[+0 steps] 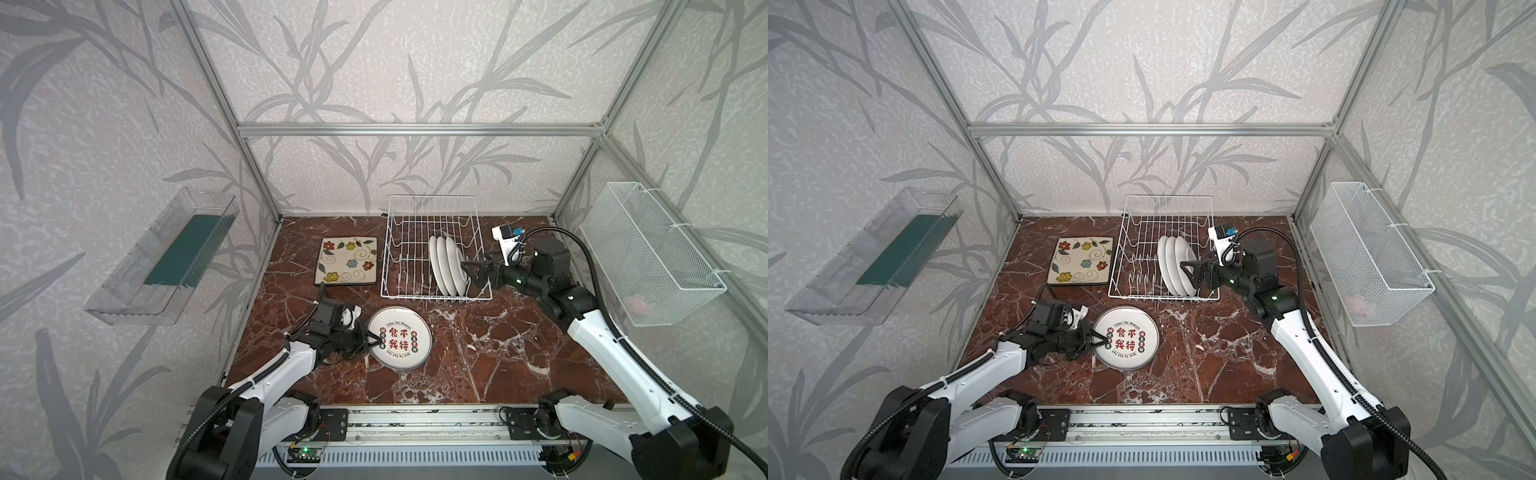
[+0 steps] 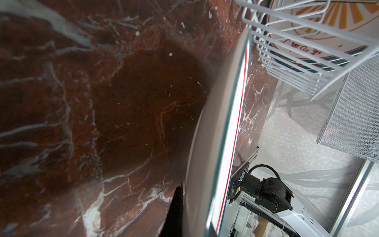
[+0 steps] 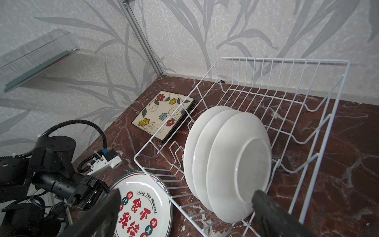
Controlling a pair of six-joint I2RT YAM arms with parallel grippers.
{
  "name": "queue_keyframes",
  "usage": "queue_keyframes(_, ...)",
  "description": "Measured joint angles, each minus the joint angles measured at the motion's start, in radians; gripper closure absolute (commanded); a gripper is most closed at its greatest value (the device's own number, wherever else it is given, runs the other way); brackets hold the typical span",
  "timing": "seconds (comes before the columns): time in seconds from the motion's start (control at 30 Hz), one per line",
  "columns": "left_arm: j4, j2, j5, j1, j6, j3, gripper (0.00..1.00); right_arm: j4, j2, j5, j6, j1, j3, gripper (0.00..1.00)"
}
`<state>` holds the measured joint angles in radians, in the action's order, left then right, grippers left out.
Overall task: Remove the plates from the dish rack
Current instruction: 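Open the left gripper and lift it off the red-text plate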
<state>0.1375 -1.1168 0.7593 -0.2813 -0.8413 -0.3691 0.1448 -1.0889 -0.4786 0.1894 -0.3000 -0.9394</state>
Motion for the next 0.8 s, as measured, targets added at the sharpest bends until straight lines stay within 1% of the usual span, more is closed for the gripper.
queue_keyframes(0.03, -0.003, -0.009, 0.000, 0.000, 0.002, 0.000, 1.00, -0.002, 0.000, 0.000, 0.000, 0.000, 0.000, 0.01)
queue_keyframes(0.37, -0.013, -0.089, 0.007, -0.003, 0.036, -0.019, 0.67, -0.014, -0.006, 0.000, -0.001, 0.000, 0.000, 0.01)
queue_keyframes(0.5, -0.012, -0.111, 0.008, -0.006, 0.042, -0.031, 0.60, -0.021, -0.015, -0.001, -0.001, 0.000, 0.000, 0.01)
queue_keyframes(0.57, -0.006, -0.119, 0.008, -0.006, 0.045, -0.032, 0.55, -0.023, -0.020, -0.001, 0.000, 0.000, 0.000, 0.01)
queue_keyframes(0.7, 0.022, -0.129, -0.001, -0.006, 0.058, -0.041, 0.41, -0.026, -0.024, -0.001, 0.000, 0.000, 0.000, 0.01)
queue_keyframes(0.77, 0.051, -0.134, -0.015, -0.006, 0.066, -0.052, 0.30, -0.029, -0.024, -0.001, 0.000, 0.000, 0.000, 0.01)
queue_keyframes(0.8, 0.065, -0.136, -0.026, -0.006, 0.071, -0.060, 0.23, -0.029, -0.024, -0.001, 0.000, 0.000, 0.000, 0.01)
